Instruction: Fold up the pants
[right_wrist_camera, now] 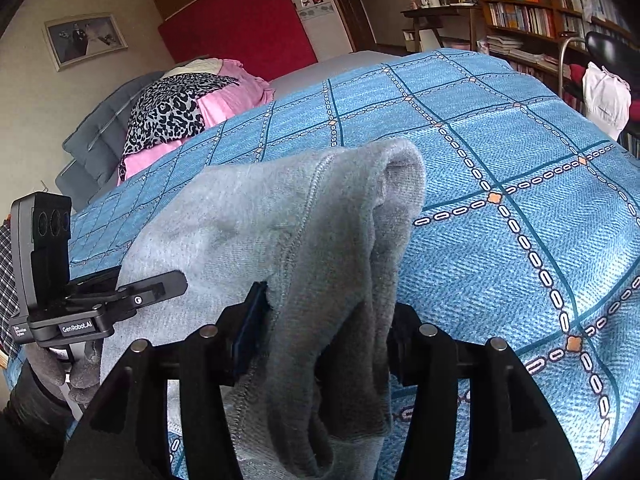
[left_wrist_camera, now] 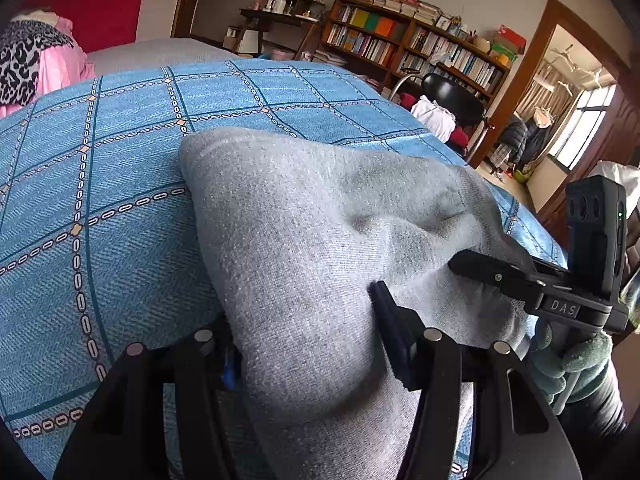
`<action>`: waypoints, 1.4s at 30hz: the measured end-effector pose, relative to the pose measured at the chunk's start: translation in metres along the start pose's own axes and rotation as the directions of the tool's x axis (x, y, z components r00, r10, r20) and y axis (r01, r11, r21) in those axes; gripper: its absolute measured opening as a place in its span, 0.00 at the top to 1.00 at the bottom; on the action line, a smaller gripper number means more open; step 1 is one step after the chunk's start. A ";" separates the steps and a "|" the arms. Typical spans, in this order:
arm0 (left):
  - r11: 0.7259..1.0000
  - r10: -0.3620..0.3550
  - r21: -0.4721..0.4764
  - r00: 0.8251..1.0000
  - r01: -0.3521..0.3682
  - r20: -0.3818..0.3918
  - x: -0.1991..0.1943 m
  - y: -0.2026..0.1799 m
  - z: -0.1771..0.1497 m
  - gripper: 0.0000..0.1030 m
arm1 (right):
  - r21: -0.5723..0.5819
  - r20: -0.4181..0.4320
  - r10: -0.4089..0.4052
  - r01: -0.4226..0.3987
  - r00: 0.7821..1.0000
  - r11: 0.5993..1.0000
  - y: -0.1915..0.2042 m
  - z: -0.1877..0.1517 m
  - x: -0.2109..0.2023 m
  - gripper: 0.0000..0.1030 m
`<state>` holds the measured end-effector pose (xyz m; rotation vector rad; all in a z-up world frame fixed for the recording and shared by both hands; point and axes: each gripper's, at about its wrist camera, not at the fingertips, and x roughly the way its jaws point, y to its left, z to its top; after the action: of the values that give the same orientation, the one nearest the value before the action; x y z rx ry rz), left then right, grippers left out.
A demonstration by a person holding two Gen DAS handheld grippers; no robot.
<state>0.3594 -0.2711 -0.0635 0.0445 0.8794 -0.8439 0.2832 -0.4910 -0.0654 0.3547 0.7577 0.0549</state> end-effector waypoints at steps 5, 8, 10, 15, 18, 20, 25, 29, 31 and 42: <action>0.998 0.056 0.006 0.998 -0.055 -0.020 -0.007 -0.001 -0.016 0.26 | -0.021 0.023 -0.105 0.106 0.994 0.994 0.006 -0.008 -0.017 0.35; 0.998 0.067 0.003 0.997 -0.067 -0.036 -0.015 -0.003 -0.028 0.25 | -0.048 0.069 -0.188 0.192 0.980 0.980 0.016 -0.015 -0.037 0.33; 0.998 0.070 0.006 0.997 -0.070 -0.039 -0.024 -0.006 -0.038 0.25 | -0.096 0.124 -0.239 0.251 0.963 0.963 0.029 -0.021 -0.052 0.33; 0.994 0.100 0.041 0.995 -0.099 -0.026 -0.037 -0.020 -0.055 0.24 | -0.176 0.157 -0.315 0.340 0.936 0.924 0.051 -0.041 -0.063 0.32; 0.991 0.120 0.063 0.993 -0.118 -0.018 -0.039 -0.026 -0.066 0.23 | -0.191 0.107 -0.401 0.415 0.910 0.890 0.044 -0.054 -0.046 0.32; 0.989 0.134 0.067 0.991 -0.132 -0.022 -0.036 -0.026 -0.069 0.23 | -0.167 0.066 -0.395 0.401 0.916 0.901 0.033 -0.058 -0.035 0.31; 0.986 0.150 0.070 0.988 -0.149 -0.016 -0.036 -0.027 -0.075 0.22 | -0.110 0.037 -0.368 0.370 0.929 0.922 0.019 -0.056 -0.029 0.23; 0.981 0.181 0.076 0.983 -0.181 0.016 -0.043 -0.030 -0.079 0.22 | -0.094 0.078 -0.377 0.383 0.923 0.919 0.025 -0.061 -0.038 0.23; 0.976 0.201 0.074 0.979 -0.204 0.041 -0.050 -0.034 -0.082 0.22 | -0.048 0.098 -0.352 0.358 0.931 0.933 0.030 -0.064 -0.050 0.23; 0.944 0.310 0.050 0.931 -0.325 0.191 -0.083 -0.044 -0.095 0.17 | 0.039 0.281 -0.356 0.360 0.891 0.932 0.065 -0.100 -0.083 0.17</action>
<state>0.2387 -0.2141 -0.0556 0.1742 0.6445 -0.5680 0.1599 -0.4154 -0.0559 0.1976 0.5268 -0.3348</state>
